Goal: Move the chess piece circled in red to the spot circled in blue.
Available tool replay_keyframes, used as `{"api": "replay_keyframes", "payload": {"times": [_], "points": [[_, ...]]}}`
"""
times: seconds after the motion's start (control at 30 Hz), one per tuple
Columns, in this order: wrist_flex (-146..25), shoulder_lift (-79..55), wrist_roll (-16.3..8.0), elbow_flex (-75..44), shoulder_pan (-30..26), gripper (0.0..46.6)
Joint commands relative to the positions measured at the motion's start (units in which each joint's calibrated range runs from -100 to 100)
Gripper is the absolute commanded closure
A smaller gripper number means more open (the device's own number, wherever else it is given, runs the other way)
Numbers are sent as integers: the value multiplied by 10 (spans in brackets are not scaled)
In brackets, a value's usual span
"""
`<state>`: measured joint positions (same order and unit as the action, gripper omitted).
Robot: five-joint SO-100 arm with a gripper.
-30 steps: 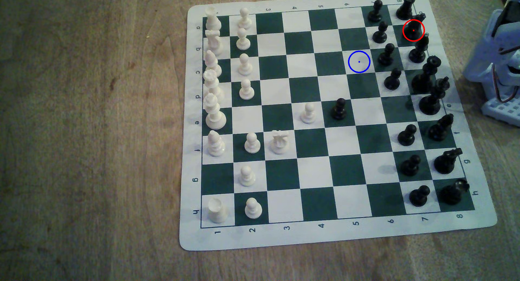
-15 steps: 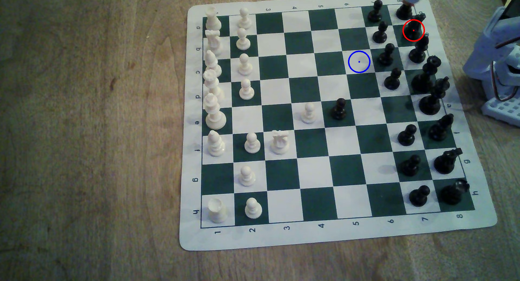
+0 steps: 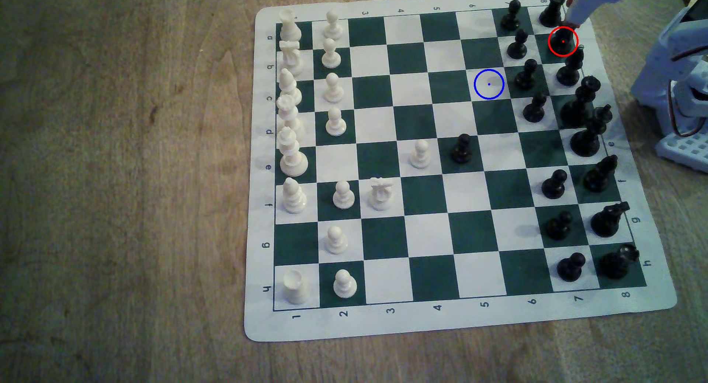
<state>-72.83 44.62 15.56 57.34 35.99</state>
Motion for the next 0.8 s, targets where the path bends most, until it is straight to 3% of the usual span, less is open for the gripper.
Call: {"api": "replay_keyframes", "payload": {"times": [0.0,0.77], "points": [[17,-6,3,7,4,362],[76,-34,20,52,21,348]]}}
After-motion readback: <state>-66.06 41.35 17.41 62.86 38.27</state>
